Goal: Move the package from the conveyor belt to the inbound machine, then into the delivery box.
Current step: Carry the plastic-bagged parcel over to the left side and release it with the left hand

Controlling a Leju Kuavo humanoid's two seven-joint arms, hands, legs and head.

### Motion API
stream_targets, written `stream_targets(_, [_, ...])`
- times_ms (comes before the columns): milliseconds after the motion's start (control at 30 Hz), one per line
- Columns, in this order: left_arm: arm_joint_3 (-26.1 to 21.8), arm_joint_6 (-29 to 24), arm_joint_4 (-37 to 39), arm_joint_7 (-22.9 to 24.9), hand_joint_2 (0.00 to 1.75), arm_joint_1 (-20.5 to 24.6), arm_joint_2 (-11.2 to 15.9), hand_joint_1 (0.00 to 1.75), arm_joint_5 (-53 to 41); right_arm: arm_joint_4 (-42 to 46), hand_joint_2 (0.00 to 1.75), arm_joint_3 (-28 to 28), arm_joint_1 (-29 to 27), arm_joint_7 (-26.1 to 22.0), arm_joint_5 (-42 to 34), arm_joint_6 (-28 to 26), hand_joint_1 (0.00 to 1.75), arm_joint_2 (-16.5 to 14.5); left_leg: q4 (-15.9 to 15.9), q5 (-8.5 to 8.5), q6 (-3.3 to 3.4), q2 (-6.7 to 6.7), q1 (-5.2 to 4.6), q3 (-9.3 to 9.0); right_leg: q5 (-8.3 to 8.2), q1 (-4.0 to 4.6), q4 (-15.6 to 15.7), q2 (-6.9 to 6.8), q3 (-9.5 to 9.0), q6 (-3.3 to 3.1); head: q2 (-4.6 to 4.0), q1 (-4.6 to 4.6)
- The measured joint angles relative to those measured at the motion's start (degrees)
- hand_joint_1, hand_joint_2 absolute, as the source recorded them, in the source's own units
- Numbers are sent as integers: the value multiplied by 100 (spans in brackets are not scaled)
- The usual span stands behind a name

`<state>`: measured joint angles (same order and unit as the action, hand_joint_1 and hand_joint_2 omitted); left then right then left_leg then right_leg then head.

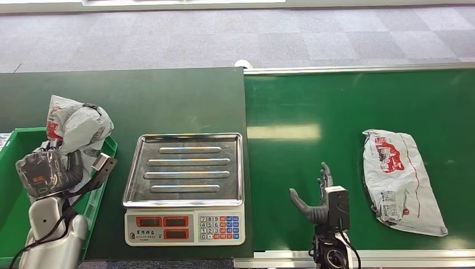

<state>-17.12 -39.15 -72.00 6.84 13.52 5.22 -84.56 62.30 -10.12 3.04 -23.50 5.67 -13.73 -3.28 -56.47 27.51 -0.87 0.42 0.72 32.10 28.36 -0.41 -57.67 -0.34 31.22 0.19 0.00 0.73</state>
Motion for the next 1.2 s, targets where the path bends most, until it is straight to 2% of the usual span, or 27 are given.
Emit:
stream_targets(33, [-79, -2, -104, -257, 0, -1, -23, 175, 116, 1, 175, 0, -7, 0, 2, -2, 0, 0, 0, 0, 0, 0, 0, 1, 0, 0, 0, 0, 1, 0, 0, 1])
stream_targets(100, [-354, -5, -416, -1071, 0, 21, -145, 175, 418, 1, 175, 0, -21, -1, 4, -13, 0, -2, 0, 0, 0, -1, 0, 2, 0, 0, 0, 0, 1, 0, 0, 0])
stream_targets(200, [-1043, -6, -880, -2453, 0, 168, -492, 175, 882, 1, 175, -2, -39, -10, 4, -33, 0, -11, 0, 0, 0, 1, -1, 2, 0, -1, 0, 0, 1, 0, 0, 0])
stream_targets(267, [-1551, -6, -1101, -3151, 0, 314, -742, 175, 1139, 1, 175, -4, -47, -16, 3, -35, 0, -19, 0, 0, 0, 7, -1, 1, 0, -1, 0, 4, 1, 0, 0, 1])
stream_targets(367, [-2264, -4, -1327, -3888, 0, 513, -1056, 175, 1392, 1, 175, -4, -59, -17, 4, -35, 0, -25, 0, 0, 0, 8, -1, 0, 0, -1, 0, 6, 2, 0, 0, 1])
stream_targets(433, [-2664, -4, -1430, -4077, 0, 592, -1214, 175, 1432, 1, 175, -4, -62, -17, 6, -35, 0, -28, 0, 0, 0, 7, 0, 0, 0, 0, 0, 6, 2, 0, 0, 0])
stream_targets(533, [-3029, -3, -1500, -3785, 0, 618, -1338, 175, 1214, 1, 175, -2, -64, -17, 17, -35, 0, -28, 0, 0, 0, 4, 1, 1, 0, 1, 0, 5, 1, 0, 0, 0])
stream_targets(600, [-3099, -2, -1492, -3186, 0, 559, -1339, 175, 907, 5, 175, -1, -67, -16, 36, -33, 0, -28, 1, 1, 0, 4, 0, 1, 0, 0, 0, 5, 1, 0, 0, -1])
stream_targets(667, [-2982, 6, -1362, -2159, 0, 391, -1196, 175, 553, 28, 175, 1, -73, -5, 68, -19, 0, -28, 1, 1, 0, 13, 0, 0, 0, 0, 0, 10, 2, 0, 0, -1])
stream_targets(733, [-2720, 36, -1104, -1107, 0, 160, -921, 175, 327, 50, 175, 7, -75, 14, 99, 3, 0, -25, 1, 1, -1, 21, 0, 0, 0, 0, 0, 14, 5, 0, 0, 1])
stream_targets(800, [-2464, 137, -816, -478, 0, -35, -634, 175, 288, 57, 175, 15, -74, 30, 116, 16, 0, -22, 1, 1, -1, 19, 1, 0, 1, 1, 0, 12, 5, -1, 0, 1])
stream_targets(900, [-2205, 303, -351, -80, 0, -198, -247, 175, 284, 92, 175, 22, -76, 56, 119, 22, 0, -14, 1, 1, -1, 16, 1, 0, 3, 1, 0, 10, 4, -3, 0, 0])
stream_targets(1033, [-2030, 430, 139, 106, 0, -242, 100, 175, 266, 163, 175, 34, -98, 85, 115, 22, 0, -1, 2, 1, -1, 16, 0, 0, 2, 1, 0, 11, 3, -3, 0, -1])
stream_targets(1067, [-1998, 468, 224, 133, 0, -242, 169, 169, 251, 181, 175, 37, -108, 91, 115, 22, 0, 0, 2, 1, -1, 16, 0, -1, 2, 0, 0, 11, 3, -3, 0, -1])
stream_targets(1100, [-1970, 505, 295, 151, 0, -242, 231, 157, 235, 198, 175, 39, -119, 96, 115, 22, 0, 0, 2, 1, -1, 15, -1, -1, 2, 0, 0, 11, 2, -3, 0, 0])
stream_targets(1200, [-1886, 586, 441, 174, 0, -236, 365, 38, 215, 244, 175, 42, -145, 108, 116, 22, 0, 0, 2, 1, -1, 12, -1, -5, 2, -1, 0, 11, 0, -3, 0, 1])
